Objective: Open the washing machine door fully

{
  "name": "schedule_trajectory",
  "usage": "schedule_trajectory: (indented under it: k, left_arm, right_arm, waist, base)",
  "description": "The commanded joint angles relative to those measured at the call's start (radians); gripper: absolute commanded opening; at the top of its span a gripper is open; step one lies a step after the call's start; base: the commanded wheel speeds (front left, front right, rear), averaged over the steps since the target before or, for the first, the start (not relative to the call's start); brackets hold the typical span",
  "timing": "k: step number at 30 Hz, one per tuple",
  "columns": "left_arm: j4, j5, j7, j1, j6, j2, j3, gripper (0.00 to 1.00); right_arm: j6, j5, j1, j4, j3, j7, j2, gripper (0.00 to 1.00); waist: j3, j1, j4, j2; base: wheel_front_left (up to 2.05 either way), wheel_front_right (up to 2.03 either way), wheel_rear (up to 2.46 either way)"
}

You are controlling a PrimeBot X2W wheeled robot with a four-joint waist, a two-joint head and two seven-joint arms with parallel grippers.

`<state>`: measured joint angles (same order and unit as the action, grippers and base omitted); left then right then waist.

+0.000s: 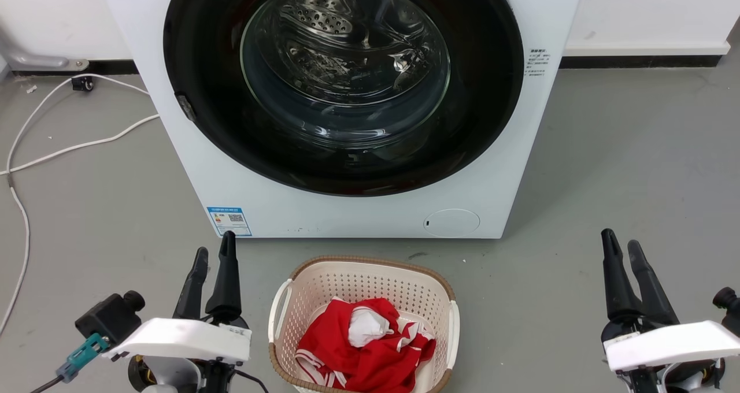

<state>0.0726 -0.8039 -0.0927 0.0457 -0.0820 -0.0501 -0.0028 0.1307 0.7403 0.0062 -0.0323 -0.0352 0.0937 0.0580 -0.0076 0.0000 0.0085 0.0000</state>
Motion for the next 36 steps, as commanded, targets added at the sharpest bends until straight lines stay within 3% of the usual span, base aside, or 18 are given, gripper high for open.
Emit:
schedule_trajectory:
  k: [1, 17, 36]
  left_arm:
    - [-0.014, 0.045, -0.011, 0.003, 0.008, -0.003, -0.007, 1.0]
    - [-0.021, 0.308, -0.055, -0.014, 0.062, -0.022, -0.039, 1.0]
    - [-0.035, 0.496, -0.101, -0.024, 0.108, -0.054, -0.076, 1.0]
  right_arm:
    - [0.0, -0.042, 0.003, 0.015, 0.003, 0.012, -0.001, 1.0]
    - [0.0, -0.294, 0.027, 0.014, 0.02, 0.025, -0.003, 1.0]
    - [0.0, -0.482, 0.05, 0.039, 0.021, 0.022, -0.006, 1.0]
  waist:
    - [-0.001, 0.0, 0.0, 0.0]
    - [-0.006, 0.0, 0.002, 0.0]
    - [-0.013, 0.0, 0.005, 0.0]
  base:
    - [0.0, 0.0, 0.0]
    - [0.0, 0.0, 0.0]
    - [0.0, 0.0, 0.0]
